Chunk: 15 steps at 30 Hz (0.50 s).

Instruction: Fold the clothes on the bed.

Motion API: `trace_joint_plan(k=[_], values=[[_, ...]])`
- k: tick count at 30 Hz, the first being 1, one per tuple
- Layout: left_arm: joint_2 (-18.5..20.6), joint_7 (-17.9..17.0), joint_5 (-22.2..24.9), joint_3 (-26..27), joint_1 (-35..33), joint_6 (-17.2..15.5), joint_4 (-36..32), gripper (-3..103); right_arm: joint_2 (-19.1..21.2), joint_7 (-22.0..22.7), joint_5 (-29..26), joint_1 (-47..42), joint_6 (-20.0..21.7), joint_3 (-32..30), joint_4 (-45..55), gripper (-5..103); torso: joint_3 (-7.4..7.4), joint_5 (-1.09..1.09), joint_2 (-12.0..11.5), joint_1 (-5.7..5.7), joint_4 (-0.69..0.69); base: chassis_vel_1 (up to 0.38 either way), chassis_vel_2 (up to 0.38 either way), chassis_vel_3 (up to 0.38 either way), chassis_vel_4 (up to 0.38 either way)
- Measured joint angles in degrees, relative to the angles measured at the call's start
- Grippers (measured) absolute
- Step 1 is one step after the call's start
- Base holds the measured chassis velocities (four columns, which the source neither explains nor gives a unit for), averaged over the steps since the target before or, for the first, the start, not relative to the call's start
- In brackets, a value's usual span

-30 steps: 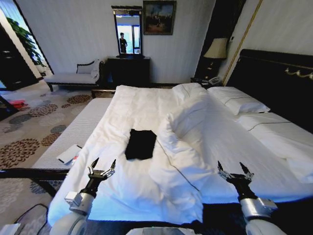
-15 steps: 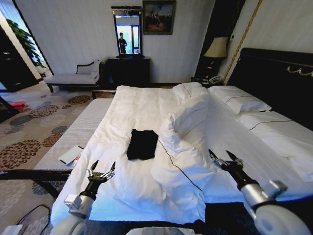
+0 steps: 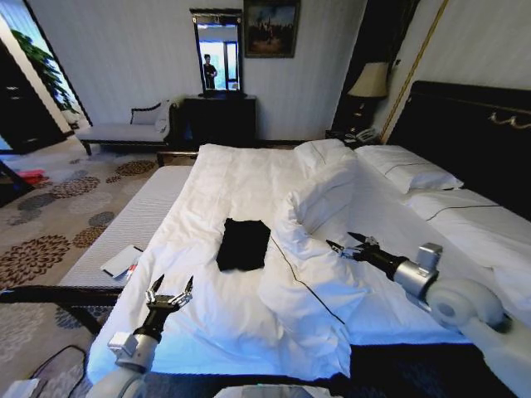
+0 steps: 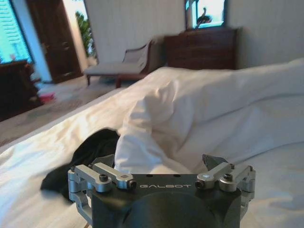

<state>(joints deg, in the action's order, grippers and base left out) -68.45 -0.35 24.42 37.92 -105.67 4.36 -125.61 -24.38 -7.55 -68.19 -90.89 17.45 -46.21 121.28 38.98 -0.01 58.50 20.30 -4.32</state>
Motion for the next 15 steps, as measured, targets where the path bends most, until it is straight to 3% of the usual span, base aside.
trace_joint_plan(k=[9,15], values=[[-1.1,-0.1,-0.3,0.3,-0.2,-0.1,0.4,100,9.0,-3.5,-2.0,3.0,-0.1,7.1,-6.7,100,0.0,0.0,0.0,0.0,-0.01,0.0,0.0,0.0,0.0],[-1.2,-0.3,-0.3,0.7,-0.3,-0.1,0.6,100,9.9,-4.2,-1.8,10.2,-0.2,15.4,-9.5,100,-0.01,0.03,0.0,0.0,-0.01,0.0,0.0,0.0,0.0]])
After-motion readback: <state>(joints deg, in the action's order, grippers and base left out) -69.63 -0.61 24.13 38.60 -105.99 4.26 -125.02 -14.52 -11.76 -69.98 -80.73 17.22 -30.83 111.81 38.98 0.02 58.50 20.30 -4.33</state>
